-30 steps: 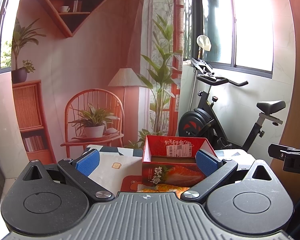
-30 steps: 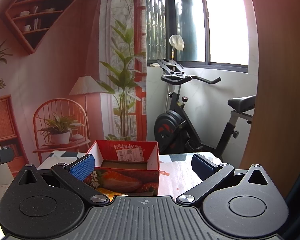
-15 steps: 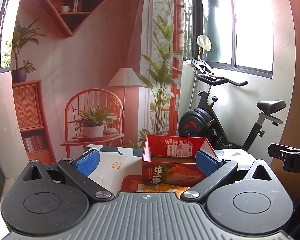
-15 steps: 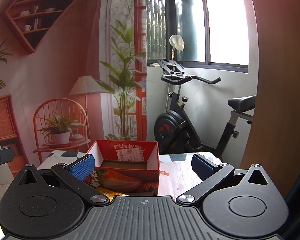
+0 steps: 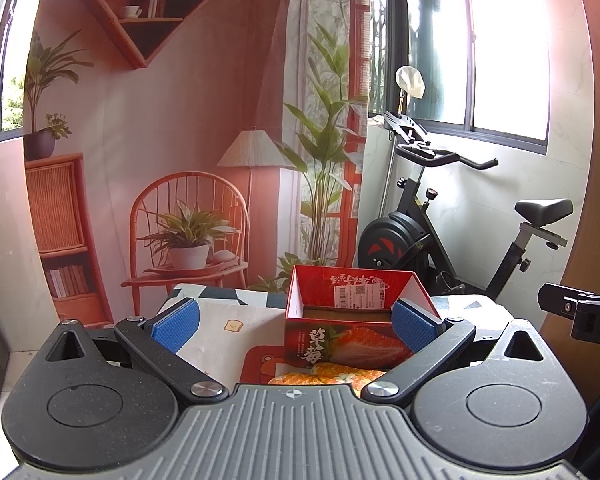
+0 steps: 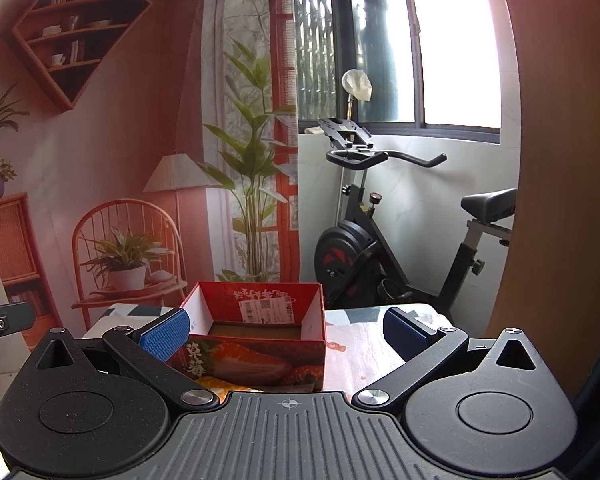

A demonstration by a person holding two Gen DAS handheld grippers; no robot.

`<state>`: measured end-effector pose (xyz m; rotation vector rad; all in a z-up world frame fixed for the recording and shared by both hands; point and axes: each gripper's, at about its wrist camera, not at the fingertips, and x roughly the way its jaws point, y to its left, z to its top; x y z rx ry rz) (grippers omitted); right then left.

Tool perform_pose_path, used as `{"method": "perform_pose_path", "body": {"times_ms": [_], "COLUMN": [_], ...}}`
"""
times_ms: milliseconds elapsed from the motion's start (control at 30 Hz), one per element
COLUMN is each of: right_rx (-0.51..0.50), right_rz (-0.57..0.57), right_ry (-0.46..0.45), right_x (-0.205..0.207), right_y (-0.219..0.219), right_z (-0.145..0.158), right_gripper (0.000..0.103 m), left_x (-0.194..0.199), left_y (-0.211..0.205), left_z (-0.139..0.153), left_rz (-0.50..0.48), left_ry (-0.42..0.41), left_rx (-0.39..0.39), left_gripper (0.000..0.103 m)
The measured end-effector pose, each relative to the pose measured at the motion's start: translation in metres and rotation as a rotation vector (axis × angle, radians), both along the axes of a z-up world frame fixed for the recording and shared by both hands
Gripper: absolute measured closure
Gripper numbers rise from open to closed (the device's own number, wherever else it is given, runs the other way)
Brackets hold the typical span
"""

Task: Organize soft objects
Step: 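Move the right tool down toward the pink knit towel in the pile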

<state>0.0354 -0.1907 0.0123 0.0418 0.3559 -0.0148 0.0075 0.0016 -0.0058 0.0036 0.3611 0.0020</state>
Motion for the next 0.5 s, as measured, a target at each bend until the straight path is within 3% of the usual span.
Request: {"method": "perform_pose_path", "body": {"times_ms": [200,333,500], "right_rx": [0.034,0.043,0.115], "right_rz": [0.057,0.079,0.056], "right_ry": [-0.074,-0.123,-0.014], "right_x": [0.003,0.01,0.034], "right_y": [-0.009,-0.019,-0.032], "right_z": [-0.022,-0.056,-0.114], "right_gripper": [0.0,0.0,0.0], "left_x": [0.012,0.031,0.059], "left_y": [0.004,0.01,0.03], "left_z": [-0.022,-0.056,-0.104], "left_rz": [0.031,0.047,0.045], "left_ry": [-0.013,0.039,0.134], "left_rx": [0.035,0.06,0.014], "left_gripper": [0.0,0.0,0.0]}}
